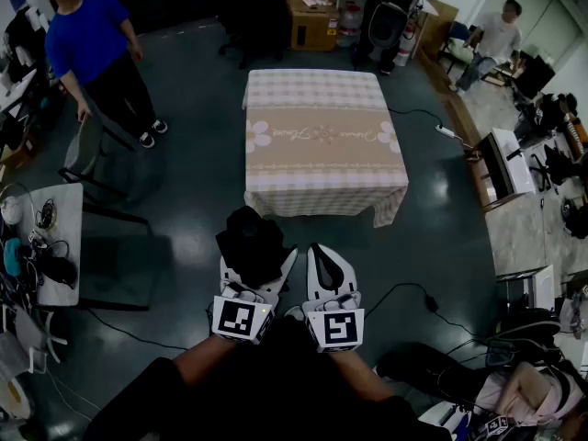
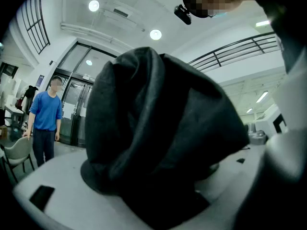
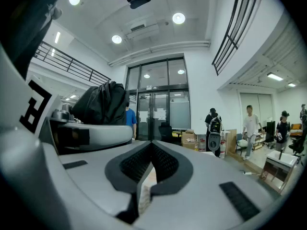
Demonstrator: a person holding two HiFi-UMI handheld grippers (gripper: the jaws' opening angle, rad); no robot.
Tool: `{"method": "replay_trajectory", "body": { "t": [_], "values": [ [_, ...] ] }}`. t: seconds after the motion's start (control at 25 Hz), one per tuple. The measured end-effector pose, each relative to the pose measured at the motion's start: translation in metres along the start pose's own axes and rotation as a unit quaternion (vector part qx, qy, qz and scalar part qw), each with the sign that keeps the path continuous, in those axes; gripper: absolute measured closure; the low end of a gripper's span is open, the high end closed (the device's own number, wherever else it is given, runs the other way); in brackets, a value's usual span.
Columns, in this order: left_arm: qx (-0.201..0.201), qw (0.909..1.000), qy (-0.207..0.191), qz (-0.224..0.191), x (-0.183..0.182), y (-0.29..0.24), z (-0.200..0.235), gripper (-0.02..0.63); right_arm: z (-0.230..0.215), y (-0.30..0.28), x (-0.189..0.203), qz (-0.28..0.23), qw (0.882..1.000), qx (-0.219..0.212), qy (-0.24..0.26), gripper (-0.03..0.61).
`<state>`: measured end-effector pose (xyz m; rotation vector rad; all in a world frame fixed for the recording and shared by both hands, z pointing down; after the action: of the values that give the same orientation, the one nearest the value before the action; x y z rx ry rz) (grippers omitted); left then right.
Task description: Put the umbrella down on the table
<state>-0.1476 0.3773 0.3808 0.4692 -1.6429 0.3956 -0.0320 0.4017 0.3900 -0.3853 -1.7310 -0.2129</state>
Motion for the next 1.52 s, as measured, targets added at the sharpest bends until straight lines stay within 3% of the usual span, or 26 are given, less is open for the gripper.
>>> {"method": "replay_trajectory", "body": {
  "t": [0.32,0.52,0.72,1.12,1.52],
  "values": [
    [0.001,0.9999,-0.005,-0.011,0.005,0.011,-0.034,0.239,-0.024,0.044,0.009,-0.025,0.999,0.002,-0.035,0.563],
    [-0.003,1.0,-0.002,-0.002,0.01,0.013,-0.034,0.239,-0.027,0.058,0.01,-0.043,0.999,0.015,-0.019,0.561],
    [0.001,1.0,0.0,0.005,0.016,-0.001,-0.031,0.239,-0.048,0.056,0.017,-0.032,0.998,0.036,-0.038,0.561],
    [0.027,0.9996,0.005,-0.007,0.024,-0.06,-0.027,0.239,-0.084,0.023,0.014,-0.019,0.998,0.053,-0.028,0.561],
    [0.038,0.9986,0.036,0.006,0.04,-0.161,0.027,0.239,-0.131,-0.086,0.008,0.027,0.998,0.05,-0.031,0.561]
  ]
}}
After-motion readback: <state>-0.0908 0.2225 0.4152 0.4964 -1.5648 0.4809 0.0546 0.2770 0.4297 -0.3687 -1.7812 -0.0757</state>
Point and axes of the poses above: the fingertips, and each gripper's own axes: y backward along the fingers, z to its left, x out of its underside, the point moved 5 cm from there along y, backward along the fingers, and after that the axes turned 13 degrees about -y, right-handed, at the moved point
